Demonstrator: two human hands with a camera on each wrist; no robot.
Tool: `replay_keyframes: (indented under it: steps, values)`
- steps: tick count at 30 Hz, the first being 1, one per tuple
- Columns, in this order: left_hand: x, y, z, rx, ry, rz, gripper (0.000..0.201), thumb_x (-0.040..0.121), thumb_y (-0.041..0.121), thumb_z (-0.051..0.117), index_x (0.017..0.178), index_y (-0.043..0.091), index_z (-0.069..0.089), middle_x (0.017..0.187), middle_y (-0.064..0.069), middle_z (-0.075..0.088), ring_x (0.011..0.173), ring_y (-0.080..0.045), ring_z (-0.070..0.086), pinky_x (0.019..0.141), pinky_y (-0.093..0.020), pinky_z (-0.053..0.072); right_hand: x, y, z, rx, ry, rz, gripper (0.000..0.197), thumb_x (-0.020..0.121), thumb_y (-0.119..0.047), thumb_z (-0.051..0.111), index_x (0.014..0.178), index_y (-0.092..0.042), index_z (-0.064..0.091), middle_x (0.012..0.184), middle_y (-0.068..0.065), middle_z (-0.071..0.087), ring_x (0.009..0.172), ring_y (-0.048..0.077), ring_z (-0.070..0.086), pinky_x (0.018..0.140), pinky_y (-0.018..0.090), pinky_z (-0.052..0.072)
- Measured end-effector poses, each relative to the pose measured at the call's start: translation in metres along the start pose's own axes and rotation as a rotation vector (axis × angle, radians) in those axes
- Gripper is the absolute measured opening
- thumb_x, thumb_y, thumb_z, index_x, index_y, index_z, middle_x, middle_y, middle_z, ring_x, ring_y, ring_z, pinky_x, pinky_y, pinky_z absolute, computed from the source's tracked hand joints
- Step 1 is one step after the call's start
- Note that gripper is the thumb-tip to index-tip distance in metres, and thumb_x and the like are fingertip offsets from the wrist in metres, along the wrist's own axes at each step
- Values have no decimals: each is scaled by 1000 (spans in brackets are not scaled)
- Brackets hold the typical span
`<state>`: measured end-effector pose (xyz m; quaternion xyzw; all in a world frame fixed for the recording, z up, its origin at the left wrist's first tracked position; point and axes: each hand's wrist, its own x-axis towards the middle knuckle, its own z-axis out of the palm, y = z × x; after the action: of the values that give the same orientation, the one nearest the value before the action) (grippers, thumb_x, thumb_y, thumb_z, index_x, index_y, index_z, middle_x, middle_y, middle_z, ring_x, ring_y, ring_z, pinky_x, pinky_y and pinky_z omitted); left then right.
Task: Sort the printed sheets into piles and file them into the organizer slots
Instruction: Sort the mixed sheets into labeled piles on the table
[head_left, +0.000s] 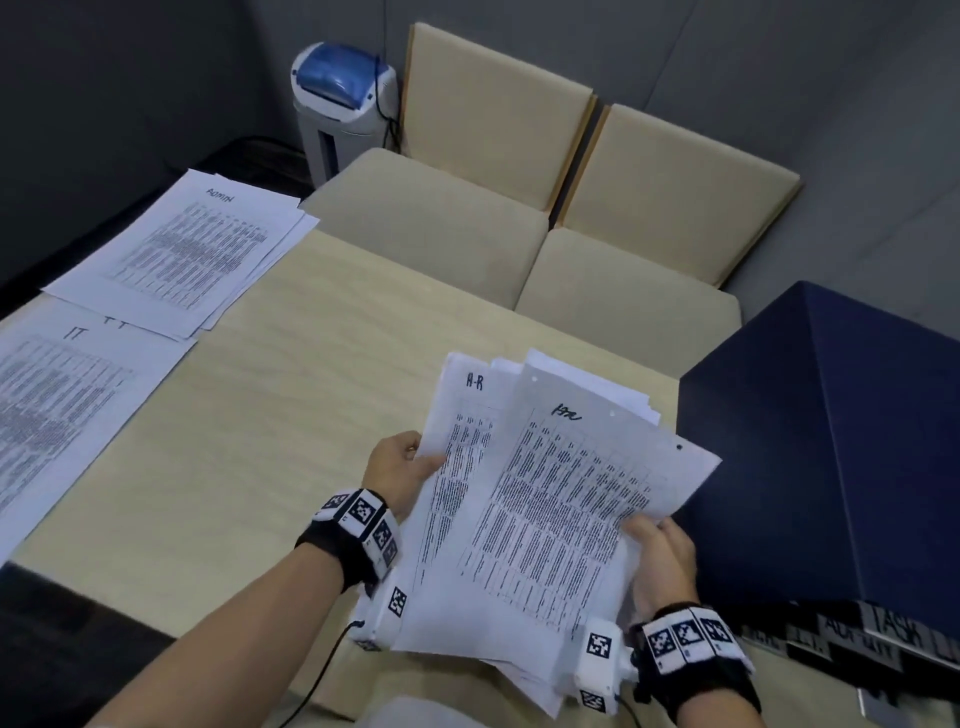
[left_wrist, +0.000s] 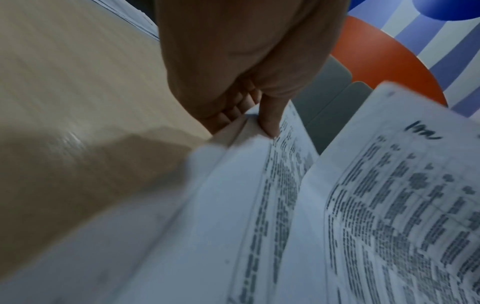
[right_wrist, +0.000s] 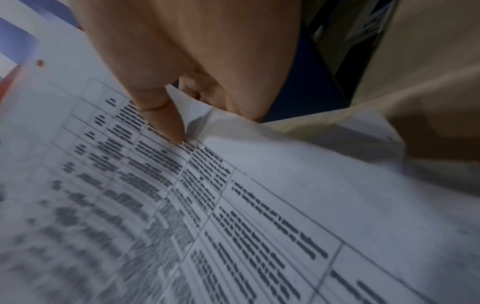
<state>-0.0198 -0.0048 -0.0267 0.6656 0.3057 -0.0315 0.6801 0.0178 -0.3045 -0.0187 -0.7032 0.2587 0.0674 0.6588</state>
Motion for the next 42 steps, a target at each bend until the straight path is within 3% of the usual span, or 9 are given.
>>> replay_keyframes:
  steps: [4, 10, 15, 19, 22, 26, 30, 36, 42]
  values:
    - [-3, 9, -2, -202, -57, -51, 46, 63, 13, 89, 93, -8, 60, 90, -26, 70, 83, -44, 68, 78, -56, 57, -9, 0, 13, 103, -109, 83, 14, 79, 9, 65, 75, -5, 66, 75, 12, 71, 81, 32, 65, 79, 41, 53]
    - [-6, 23, 2, -269, -101, -36, 39, 70, 10, 84, 106, 7, 68, 96, -11, 75, 87, -31, 73, 75, -49, 59, -12, 6, 21, 103, -208, -7, 30, 54, -20, 87, 74, -11, 66, 84, 18, 64, 84, 31, 60, 79, 41, 47]
    - [-1, 15, -1, -195, -51, -18, 27, 92, 33, 64, 104, 11, 72, 94, -6, 76, 87, -27, 73, 81, -48, 58, -10, 7, 19, 73, -133, -12, 47, 79, 11, 68, 122, -7, 56, 109, 13, 70, 101, 34, 68, 97, 45, 50]
    - [8, 6, 2, -19, -9, 6, 25, 88, 25, 70, 109, 13, 64, 105, -7, 71, 89, -22, 70, 84, -43, 56, -12, 4, 16, -11, -98, -13, 22, 82, 11, 59, 79, -8, 69, 85, 11, 73, 84, 31, 68, 78, 37, 54]
    - [9, 3, 5, 545, 310, 257, 48, 77, 31, 79, 111, 13, 50, 106, 1, 51, 89, -15, 54, 80, -32, 49, -11, 8, 15, 45, -91, 15, 33, 82, 10, 56, 61, -14, 65, 74, 12, 66, 76, 28, 61, 73, 35, 49]
    - [8, 9, 12, 461, -88, 370, 19, 92, 11, 56, 109, 13, 63, 102, 1, 67, 89, -15, 62, 84, -36, 53, -7, 11, 12, 59, -84, 77, 32, 82, 8, 56, 63, -15, 67, 79, 17, 66, 76, 29, 62, 77, 42, 49]
    - [10, 10, 9, 447, -291, 318, 28, 90, 21, 44, 94, 10, 69, 90, -6, 72, 85, -24, 64, 80, -37, 51, -4, 8, 12, 23, -66, 50, 31, 83, 7, 56, 66, -16, 69, 80, 13, 69, 80, 29, 63, 77, 38, 51]
    - [15, 10, 11, 387, -158, 353, 24, 86, 6, 68, 67, 21, 66, 64, 4, 66, 61, -12, 60, 65, -30, 51, 6, 10, 18, 69, -131, 16, 27, 85, 14, 58, 106, -2, 65, 107, 14, 74, 105, 34, 68, 99, 47, 50]
    - [26, 10, 7, 247, 11, 238, 35, 76, 14, 80, 54, 18, 53, 51, 3, 54, 51, -14, 48, 55, -30, 44, 13, 11, 20, 36, -86, 6, 25, 84, 6, 67, 70, -15, 70, 87, 14, 70, 83, 29, 65, 83, 40, 53]
